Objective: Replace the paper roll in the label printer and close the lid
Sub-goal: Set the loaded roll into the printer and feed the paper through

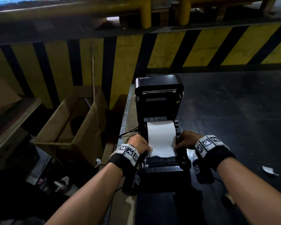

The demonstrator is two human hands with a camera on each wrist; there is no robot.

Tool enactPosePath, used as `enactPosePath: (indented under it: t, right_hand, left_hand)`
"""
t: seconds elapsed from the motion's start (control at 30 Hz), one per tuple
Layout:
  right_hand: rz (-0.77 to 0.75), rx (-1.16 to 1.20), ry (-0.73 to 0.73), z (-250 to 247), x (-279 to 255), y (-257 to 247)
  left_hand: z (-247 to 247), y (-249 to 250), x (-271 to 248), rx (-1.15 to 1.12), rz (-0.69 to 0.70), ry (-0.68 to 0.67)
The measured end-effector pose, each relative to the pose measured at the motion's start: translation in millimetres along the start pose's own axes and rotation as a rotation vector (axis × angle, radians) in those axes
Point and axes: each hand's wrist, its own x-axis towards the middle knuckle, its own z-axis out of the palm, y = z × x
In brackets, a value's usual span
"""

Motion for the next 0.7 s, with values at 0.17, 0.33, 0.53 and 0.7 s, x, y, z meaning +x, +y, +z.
enactPosePath:
  t: [0.17, 0.33, 0.53, 0.7]
  right_hand:
    - [0.005, 0.079, 0.061, 5, -3, 4]
    - [0.010, 0.032, 0.002, 3, -9, -6]
    - [0.039, 0.036, 0.061, 6, -10, -6]
    - [0.015, -0.022, 0.228, 13, -17, 0]
  left_hand:
    - [-7, 8, 1, 0.083, -0.002, -0.056]
    - [-5, 8, -2, 0.118, 0.002, -0.029]
    - [6, 1, -33, 0.115, 0.179, 0.275]
    - [18, -2, -41, 0.340, 0.334, 0.091]
